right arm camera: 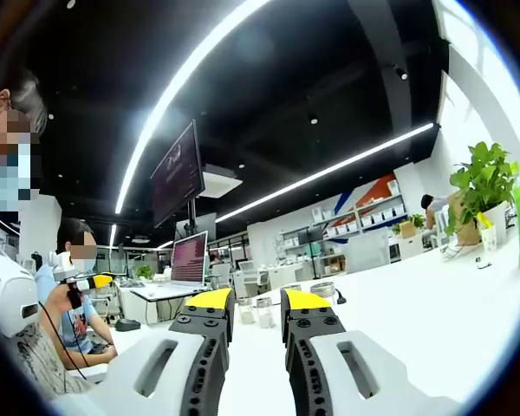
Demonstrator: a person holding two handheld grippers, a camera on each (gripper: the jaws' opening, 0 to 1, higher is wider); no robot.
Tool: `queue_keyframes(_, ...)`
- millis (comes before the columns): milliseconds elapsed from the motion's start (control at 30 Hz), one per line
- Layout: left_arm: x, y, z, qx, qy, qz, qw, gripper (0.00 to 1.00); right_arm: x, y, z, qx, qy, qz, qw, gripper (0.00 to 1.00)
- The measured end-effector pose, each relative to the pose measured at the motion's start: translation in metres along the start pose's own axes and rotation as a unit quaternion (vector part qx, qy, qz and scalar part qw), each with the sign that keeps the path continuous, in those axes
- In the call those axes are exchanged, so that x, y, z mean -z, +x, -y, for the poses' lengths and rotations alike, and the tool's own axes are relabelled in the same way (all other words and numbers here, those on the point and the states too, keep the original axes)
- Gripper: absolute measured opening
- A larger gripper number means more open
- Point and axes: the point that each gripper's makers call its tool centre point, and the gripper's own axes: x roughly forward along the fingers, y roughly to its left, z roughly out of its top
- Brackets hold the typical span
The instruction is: Rotate the seasoning bottle until the label or dispensing opening points toward the visible target arrow and the bottle remains upright within the marked orientation range
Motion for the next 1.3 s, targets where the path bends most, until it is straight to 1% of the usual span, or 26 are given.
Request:
queue_keyframes(133, 0.004, 0.007, 0.003, 0.003, -0.003, -0.007, 1.0000, 0.25, 0.000, 0.002, 0.004, 0.004, 0.002, 0.000, 1.0000, 0.21)
queue_keyframes(300, 0.008, 0.012, 0.014, 0.019, -0.002, -0.007, 0.9998, 0.25, -0.001, 0.006, 0.006, 0.009, 0.002, 0.004, 0.9999, 0.21)
queue_keyframes(367, 0.012, 0.012, 0.014, 0.020, -0.002, -0.013, 0.9997, 0.25, -0.001, 0.009, 0.005, 0.005, 0.008, 0.010, 0.9999, 0.21)
queue_keyframes(467, 0.014, 0.009, 0.013, 0.014, -0.005, -0.017, 0.9997, 0.25, 0.000, 0.015, 0.007, 0.001, 0.015, 0.008, 0.9999, 0.21)
queue_keyframes(700, 0.008, -0.004, 0.011, -0.006, -0.003, -0.009, 0.9999, 0.25, -0.008, 0.031, 0.013, 0.001, -0.002, 0.004, 1.0000, 0.21)
queue_keyframes(833, 0.007, -0.014, 0.005, -0.024, 0.001, -0.016, 0.9996, 0.24, -0.007, 0.046, 0.011, -0.010, -0.014, -0.002, 0.9998, 0.21)
queue_keyframes(900, 0.004, -0.019, 0.004, -0.033, 0.002, -0.013, 0.9994, 0.24, -0.005, 0.054, 0.011, -0.016, -0.013, -0.004, 0.9998, 0.21)
queue_keyframes(1067, -0.002, -0.036, 0.000, -0.058, 0.007, -0.009, 0.9983, 0.24, 0.008, 0.076, 0.015, -0.026, 0.007, -0.013, 0.9996, 0.21)
queue_keyframes(1233, 0.003, -0.049, -0.006, -0.084, 0.003, -0.020, 0.9963, 0.24, 0.016, 0.097, 0.013, -0.040, 0.001, -0.025, 0.9989, 0.21)
queue_keyframes(1300, 0.003, -0.053, -0.006, -0.089, 0.002, -0.023, 0.9957, 0.24, 0.018, 0.107, 0.014, -0.043, -0.003, -0.031, 0.9986, 0.21)
